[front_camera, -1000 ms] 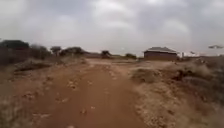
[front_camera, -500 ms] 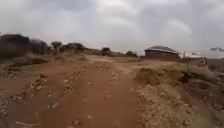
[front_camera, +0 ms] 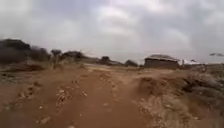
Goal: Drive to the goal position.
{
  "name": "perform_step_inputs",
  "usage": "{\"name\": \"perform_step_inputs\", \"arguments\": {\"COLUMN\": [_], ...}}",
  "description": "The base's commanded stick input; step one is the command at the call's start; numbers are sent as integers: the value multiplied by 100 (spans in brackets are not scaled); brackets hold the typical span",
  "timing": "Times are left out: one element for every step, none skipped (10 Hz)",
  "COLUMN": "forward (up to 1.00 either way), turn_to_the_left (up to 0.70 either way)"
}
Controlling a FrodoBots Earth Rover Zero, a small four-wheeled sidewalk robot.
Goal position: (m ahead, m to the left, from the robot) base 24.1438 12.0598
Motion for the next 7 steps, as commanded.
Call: {"name": "perform_step_inputs", "arguments": {"forward": [50,50,50,50,50,50,50], "turn_to_the_left": [0,0,0,0,0,0,2]}}
